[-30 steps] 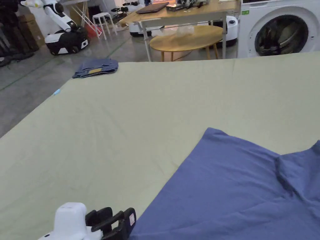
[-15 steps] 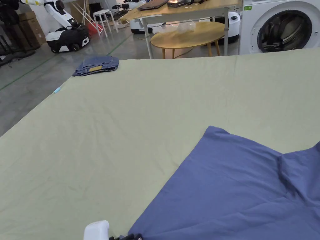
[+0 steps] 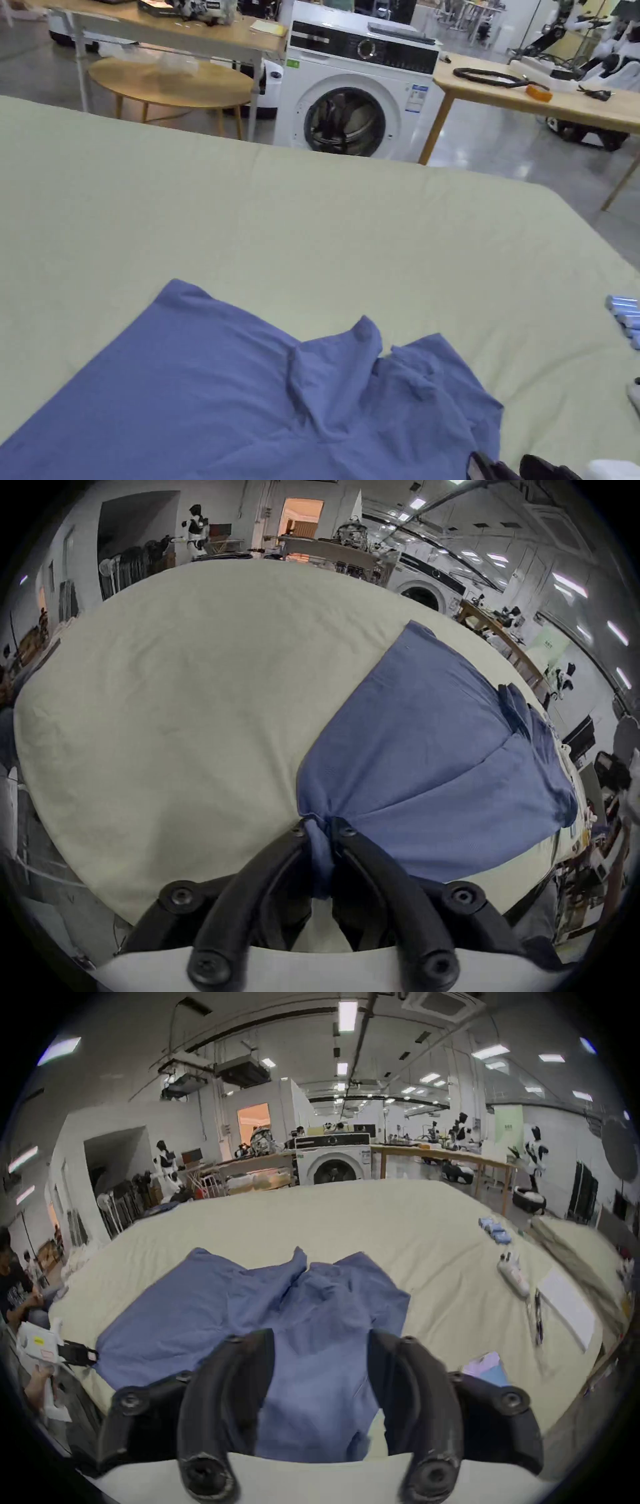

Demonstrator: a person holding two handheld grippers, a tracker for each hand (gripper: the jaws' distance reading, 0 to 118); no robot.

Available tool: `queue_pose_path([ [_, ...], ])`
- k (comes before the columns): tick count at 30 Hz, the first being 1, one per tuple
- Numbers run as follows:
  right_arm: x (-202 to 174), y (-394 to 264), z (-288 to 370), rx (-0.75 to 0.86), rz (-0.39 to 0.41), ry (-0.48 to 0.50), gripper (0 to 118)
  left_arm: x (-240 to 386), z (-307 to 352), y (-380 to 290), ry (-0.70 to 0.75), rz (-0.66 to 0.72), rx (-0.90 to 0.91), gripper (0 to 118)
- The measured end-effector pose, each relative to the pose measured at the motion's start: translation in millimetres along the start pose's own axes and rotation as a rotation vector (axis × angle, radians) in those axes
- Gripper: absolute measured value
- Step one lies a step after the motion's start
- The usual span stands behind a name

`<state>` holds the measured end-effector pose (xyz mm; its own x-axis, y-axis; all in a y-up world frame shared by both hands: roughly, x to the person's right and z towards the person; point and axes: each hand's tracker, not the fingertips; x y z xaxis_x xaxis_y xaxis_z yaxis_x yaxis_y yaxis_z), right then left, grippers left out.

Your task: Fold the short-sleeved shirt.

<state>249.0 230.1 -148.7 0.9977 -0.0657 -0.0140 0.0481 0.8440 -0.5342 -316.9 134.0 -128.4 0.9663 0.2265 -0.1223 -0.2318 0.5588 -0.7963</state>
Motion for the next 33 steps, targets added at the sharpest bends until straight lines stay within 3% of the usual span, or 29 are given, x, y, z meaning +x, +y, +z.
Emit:
queue_pose_path([
  [3, 14.5, 32.2, -31.2, -0.024, 0.052, -0.024, 64, -2.9, 0.2, 0.8, 0.007, -0.012, -0.011, 3],
  [7, 45.5, 65.4, -96.3, -0.118, 0.048, -0.006, 65, -4.5, 0.6, 1.2, 0.014, 0.000, -0.019, 3],
  [11, 78.0, 83.5, -166.8, -0.248, -0.068, -0.015, 65, -0.1, 2.7, 2.0, 0.027, 0.010, -0.021, 3],
  [13, 95.6, 79.5, -197.4, -0.311, -0.072, -0.019, 65, 2.0, 3.8, 2.1, 0.037, 0.010, -0.024, 3],
  [16, 97.5, 75.9, -205.0, -0.315, -0.022, 0.032, 65, 1.2, 3.6, 2.9, 0.049, 0.004, -0.027, 3],
  [19, 95.6, 76.7, -215.1, -0.348, 0.020, 0.013, 65, 1.8, 1.9, 2.9, 0.056, 0.001, -0.026, 3],
  [22, 103.5, 80.5, -238.3, -0.368, -0.009, -0.033, 65, 3.3, 1.5, 3.8, 0.061, -0.005, -0.031, 3],
  [24, 107.2, 83.6, -249.6, -0.388, -0.049, -0.014, 53, 4.0, 1.3, 4.1, 0.062, -0.006, -0.032, 3],
  [25, 108.6, 82.6, -257.2, -0.398, -0.050, -0.013, 34, 3.8, 1.5, 3.8, 0.062, -0.004, -0.032, 3],
  [26, 105.1, 80.3, -261.0, -0.408, -0.043, -0.019, 27, 3.5, 0.4, 3.3, 0.063, -0.003, -0.032, 3],
  [29, 82.2, 69.7, -266.7, -0.431, 0.099, -0.091, 21, 2.4, -0.4, 1.7, 0.064, 0.000, -0.029, 3],
  [30, 78.4, 69.6, -266.8, -0.424, 0.123, -0.100, 12, 2.9, -0.5, 2.2, 0.064, 0.000, -0.029, 3],
  [31, 77.8, 69.8, -266.2, -0.428, 0.099, -0.087, 0, 3.1, -0.2, 2.6, 0.062, 0.000, -0.029, 3],
  [33, 76.5, 71.3, -264.6, -0.435, 0.087, -0.083, 0, 1.4, 0.2, 2.0, 0.057, -0.003, -0.027, 3],
])
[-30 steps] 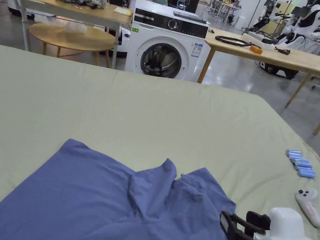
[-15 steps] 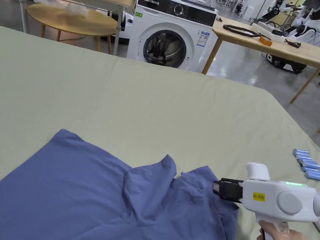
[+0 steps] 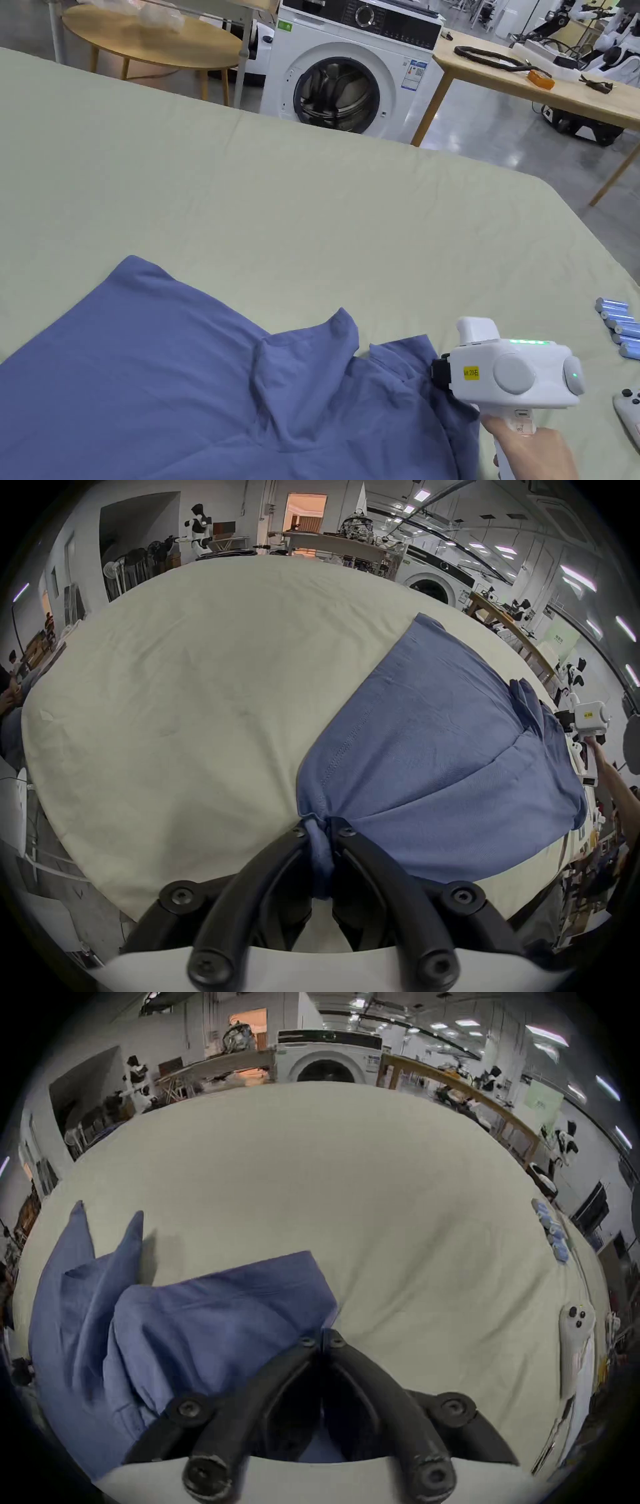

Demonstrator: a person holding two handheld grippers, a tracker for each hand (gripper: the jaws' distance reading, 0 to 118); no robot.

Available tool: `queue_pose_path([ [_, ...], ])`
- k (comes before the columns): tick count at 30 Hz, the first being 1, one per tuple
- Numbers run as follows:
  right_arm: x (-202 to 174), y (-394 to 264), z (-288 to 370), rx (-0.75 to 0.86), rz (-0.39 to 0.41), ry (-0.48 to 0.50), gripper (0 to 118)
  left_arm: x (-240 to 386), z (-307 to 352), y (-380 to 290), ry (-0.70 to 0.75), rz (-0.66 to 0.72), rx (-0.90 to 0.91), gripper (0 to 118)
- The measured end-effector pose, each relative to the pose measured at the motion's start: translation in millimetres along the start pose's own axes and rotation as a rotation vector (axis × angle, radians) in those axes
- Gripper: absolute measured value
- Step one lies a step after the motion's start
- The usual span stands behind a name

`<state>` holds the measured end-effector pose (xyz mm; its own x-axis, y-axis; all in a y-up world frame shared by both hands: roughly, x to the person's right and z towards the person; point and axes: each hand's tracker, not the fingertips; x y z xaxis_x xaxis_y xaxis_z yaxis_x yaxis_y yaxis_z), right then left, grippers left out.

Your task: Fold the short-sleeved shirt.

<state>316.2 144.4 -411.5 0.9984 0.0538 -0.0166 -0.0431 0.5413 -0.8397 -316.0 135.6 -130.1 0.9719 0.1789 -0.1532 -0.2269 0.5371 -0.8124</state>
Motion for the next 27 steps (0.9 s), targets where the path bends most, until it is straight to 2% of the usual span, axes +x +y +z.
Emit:
queue_pose_path([
  [3, 1.4, 2.9, 14.2, 0.014, 0.003, -0.006, 0, -3.7, 0.7, 0.4, -0.030, 0.010, 0.008, 3],
  [5, -0.3, 5.4, 37.0, 0.093, -0.002, -0.020, 0, -10.9, 6.9, 4.1, -0.080, 0.046, 0.023, 2],
  [9, 1.4, 15.0, 115.4, 0.274, 0.010, 0.003, 0, -2.0, 48.4, 19.0, -0.122, 0.015, 0.220, 2],
  [14, 16.3, 27.0, 223.8, 0.487, -0.053, 0.017, 0, 8.1, 99.3, 72.8, -0.248, 0.013, 0.424, 2],
  [16, 19.1, 31.9, 263.0, 0.549, -0.045, 0.004, 0, 10.0, 118.2, 97.5, -0.286, 0.000, 0.542, 2],
  [18, 24.4, 35.6, 294.0, 0.597, -0.044, -0.021, 0, 8.7, 130.7, 124.4, -0.293, -0.015, 0.585, 2],
  [21, 34.1, 42.9, 328.2, 0.669, -0.055, -0.067, 0, 6.4, 152.8, 166.6, -0.323, -0.030, 0.682, 2],
  [27, 56.2, 68.8, 370.7, 0.737, -0.134, -0.124, 0, -2.4, 186.9, 249.3, -0.337, -0.053, 0.795, 2],
])
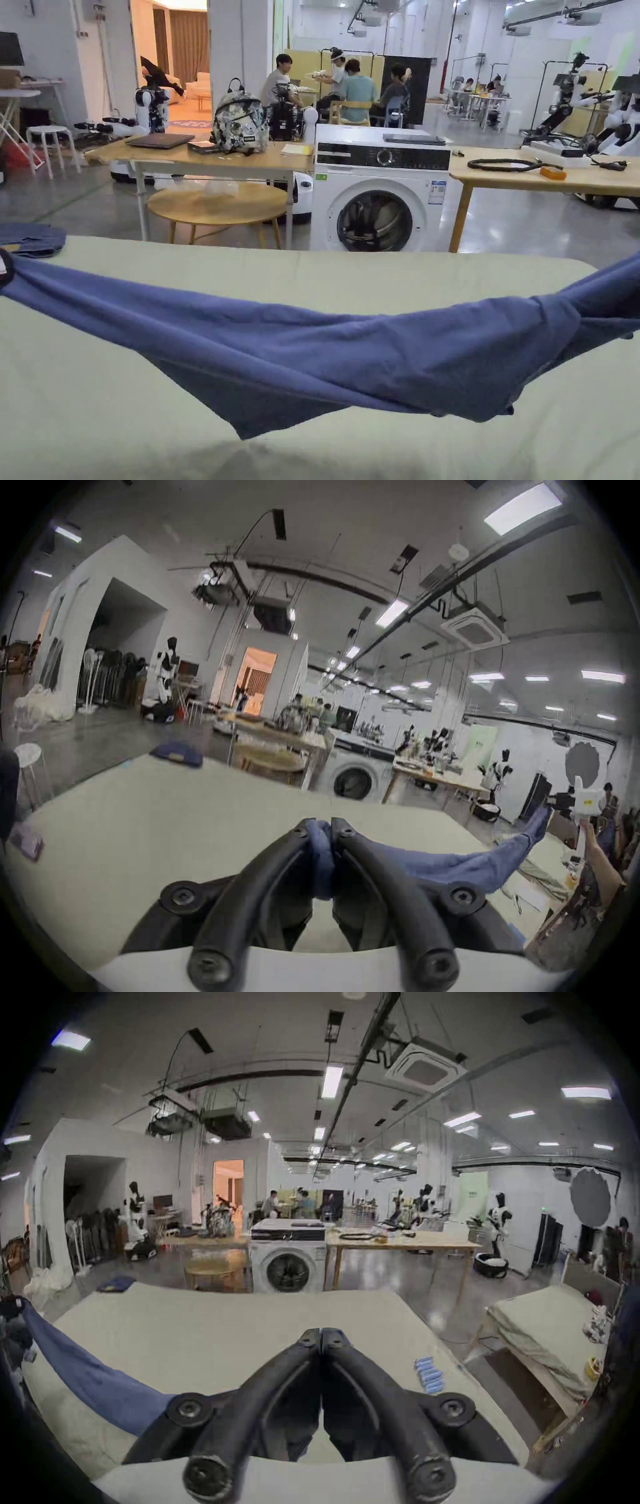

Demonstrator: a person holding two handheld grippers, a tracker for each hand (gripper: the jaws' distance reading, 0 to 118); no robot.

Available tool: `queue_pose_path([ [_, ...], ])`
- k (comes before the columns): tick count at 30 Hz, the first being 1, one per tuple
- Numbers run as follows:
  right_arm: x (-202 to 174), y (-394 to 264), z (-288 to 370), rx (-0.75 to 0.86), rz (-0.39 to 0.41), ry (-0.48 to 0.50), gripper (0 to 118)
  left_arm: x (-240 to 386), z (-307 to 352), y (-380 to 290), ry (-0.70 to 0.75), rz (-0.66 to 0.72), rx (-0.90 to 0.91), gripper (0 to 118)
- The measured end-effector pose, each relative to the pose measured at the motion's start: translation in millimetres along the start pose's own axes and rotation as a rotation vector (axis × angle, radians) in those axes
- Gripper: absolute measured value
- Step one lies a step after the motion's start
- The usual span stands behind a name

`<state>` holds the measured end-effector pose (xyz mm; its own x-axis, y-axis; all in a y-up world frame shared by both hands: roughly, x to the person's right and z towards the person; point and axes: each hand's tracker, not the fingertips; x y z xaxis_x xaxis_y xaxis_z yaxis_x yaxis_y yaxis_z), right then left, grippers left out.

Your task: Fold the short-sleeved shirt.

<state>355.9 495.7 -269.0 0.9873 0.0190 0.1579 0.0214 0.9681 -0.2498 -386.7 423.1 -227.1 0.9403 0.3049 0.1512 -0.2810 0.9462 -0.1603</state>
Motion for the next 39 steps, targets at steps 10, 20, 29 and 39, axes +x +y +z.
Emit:
queue_pose_path([
  [10, 7.3, 51.1, -18.3, 0.030, -0.048, -0.068, 0, -10.2, -55.7, 89.1, 0.046, -0.055, 0.031, 2],
  [20, -49.2, 72.4, -44.9, 0.072, -0.034, -0.080, 0, 9.9, -110.1, 116.2, 0.102, -0.114, -0.015, 2],
  [29, -37.8, 93.4, -140.1, 0.014, -0.054, -0.090, 0, -6.8, -167.4, 113.4, 0.154, -0.051, -0.059, 2],
  [39, -46.9, 5.0, -186.7, -0.121, -0.083, -0.025, 0, -45.1, -176.8, 27.8, 0.166, -0.010, -0.204, 2],
])
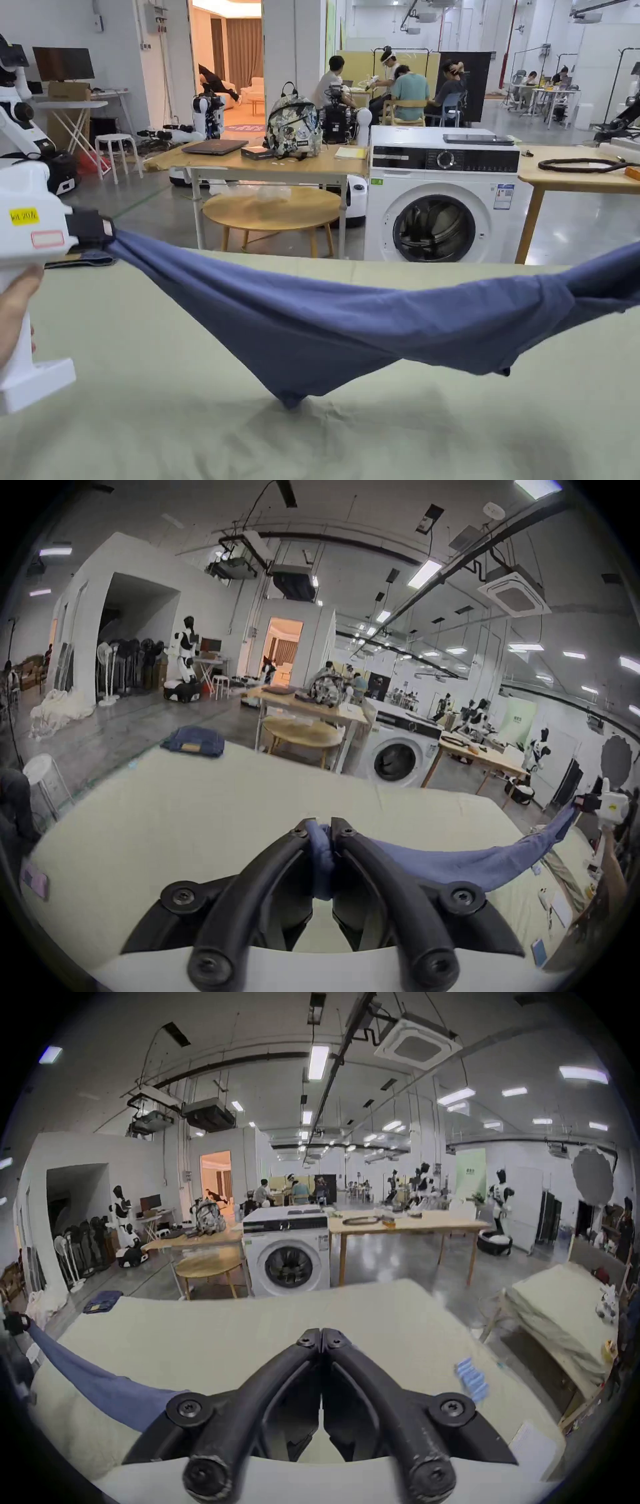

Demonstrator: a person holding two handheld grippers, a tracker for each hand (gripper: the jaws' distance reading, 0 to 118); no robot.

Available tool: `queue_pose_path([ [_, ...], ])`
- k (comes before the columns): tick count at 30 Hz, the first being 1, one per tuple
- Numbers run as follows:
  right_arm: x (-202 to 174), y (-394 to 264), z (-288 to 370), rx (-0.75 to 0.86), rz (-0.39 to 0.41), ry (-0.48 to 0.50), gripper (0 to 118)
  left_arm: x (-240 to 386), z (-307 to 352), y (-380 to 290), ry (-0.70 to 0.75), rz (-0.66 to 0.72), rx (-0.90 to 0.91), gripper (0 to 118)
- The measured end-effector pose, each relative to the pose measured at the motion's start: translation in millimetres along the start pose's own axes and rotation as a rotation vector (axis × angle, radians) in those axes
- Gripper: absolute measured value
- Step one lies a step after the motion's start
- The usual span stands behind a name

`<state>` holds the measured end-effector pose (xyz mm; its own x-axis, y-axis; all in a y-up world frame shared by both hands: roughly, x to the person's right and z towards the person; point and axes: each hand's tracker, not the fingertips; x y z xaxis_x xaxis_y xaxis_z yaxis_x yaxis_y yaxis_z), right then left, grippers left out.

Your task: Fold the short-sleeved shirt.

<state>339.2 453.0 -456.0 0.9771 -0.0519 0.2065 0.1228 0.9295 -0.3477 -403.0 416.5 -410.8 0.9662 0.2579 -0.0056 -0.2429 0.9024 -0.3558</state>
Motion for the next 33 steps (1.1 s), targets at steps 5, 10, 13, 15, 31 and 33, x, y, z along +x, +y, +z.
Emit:
queue_pose_path([
  [5, 26.6, -109.3, 9.6, -0.093, -0.078, 0.027, 0, -26.2, 33.3, -95.7, -0.048, 0.075, -0.116, 2],
  [10, 60.9, -222.9, 65.1, -0.180, -0.110, 0.043, 0, -67.1, 97.1, -185.6, -0.053, 0.199, -0.127, 2],
  [13, 79.3, -268.2, 104.6, -0.184, -0.189, 0.036, 0, -71.8, 151.4, -226.5, -0.038, 0.228, -0.125, 2],
  [15, 84.3, -293.0, 141.8, -0.192, -0.219, 0.029, 0, -81.7, 179.3, -250.8, -0.013, 0.256, -0.117, 2],
  [31, 93.7, -410.4, 236.8, -0.322, -0.260, -0.031, 29, -92.1, 244.6, -339.2, 0.125, 0.258, -0.282, 21],
  [33, 94.7, -412.5, 240.7, -0.307, -0.283, -0.037, 64, -87.9, 246.1, -337.7, 0.133, 0.251, -0.270, 43],
])
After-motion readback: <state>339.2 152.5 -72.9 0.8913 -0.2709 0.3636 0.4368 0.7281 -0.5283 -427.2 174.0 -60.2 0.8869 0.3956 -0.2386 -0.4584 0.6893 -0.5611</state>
